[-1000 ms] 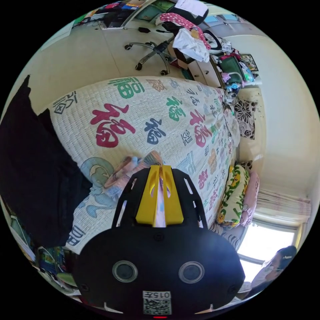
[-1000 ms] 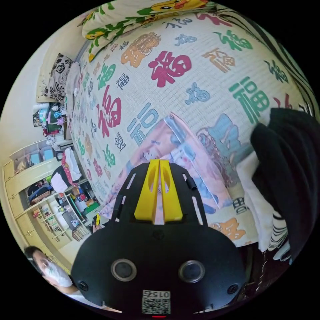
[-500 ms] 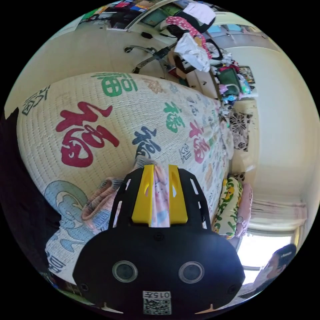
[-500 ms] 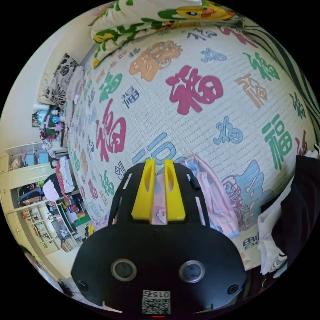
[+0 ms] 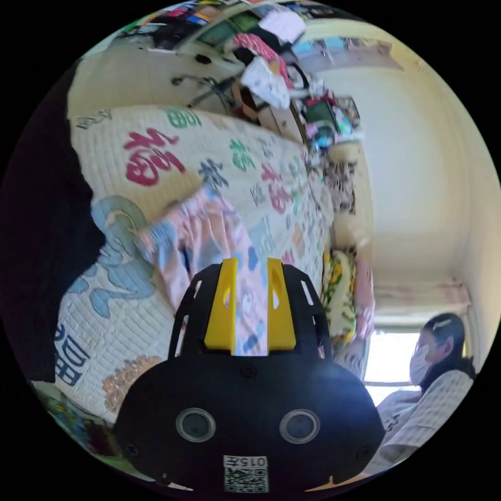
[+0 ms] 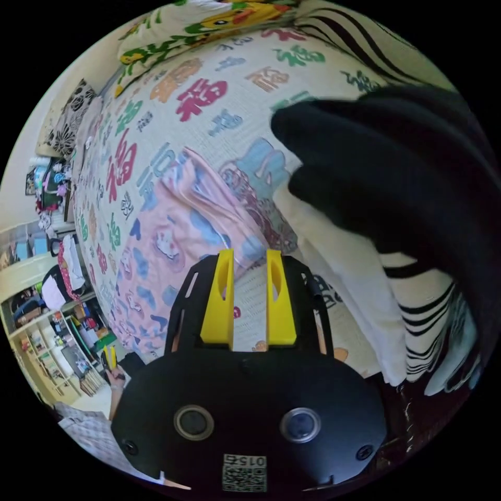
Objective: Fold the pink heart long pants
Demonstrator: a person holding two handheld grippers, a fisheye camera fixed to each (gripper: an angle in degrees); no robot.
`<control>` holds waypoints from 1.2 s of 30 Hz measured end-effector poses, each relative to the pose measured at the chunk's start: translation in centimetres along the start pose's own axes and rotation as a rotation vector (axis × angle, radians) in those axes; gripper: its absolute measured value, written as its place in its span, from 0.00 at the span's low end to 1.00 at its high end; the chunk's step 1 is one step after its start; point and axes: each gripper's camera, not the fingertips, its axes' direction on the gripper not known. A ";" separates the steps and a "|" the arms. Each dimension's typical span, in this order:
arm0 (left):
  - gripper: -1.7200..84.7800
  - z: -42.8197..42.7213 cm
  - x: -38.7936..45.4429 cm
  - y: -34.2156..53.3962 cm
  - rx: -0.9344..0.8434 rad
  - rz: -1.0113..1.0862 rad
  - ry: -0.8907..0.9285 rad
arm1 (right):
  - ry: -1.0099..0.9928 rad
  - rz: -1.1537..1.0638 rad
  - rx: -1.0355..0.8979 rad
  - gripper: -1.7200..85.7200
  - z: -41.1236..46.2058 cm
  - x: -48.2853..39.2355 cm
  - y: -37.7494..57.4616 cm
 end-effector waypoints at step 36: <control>0.03 64.1 50.1 35.4 -1.032 1.582 -0.221 | -0.298 -0.028 0.122 0.10 15.2 1.4 1.5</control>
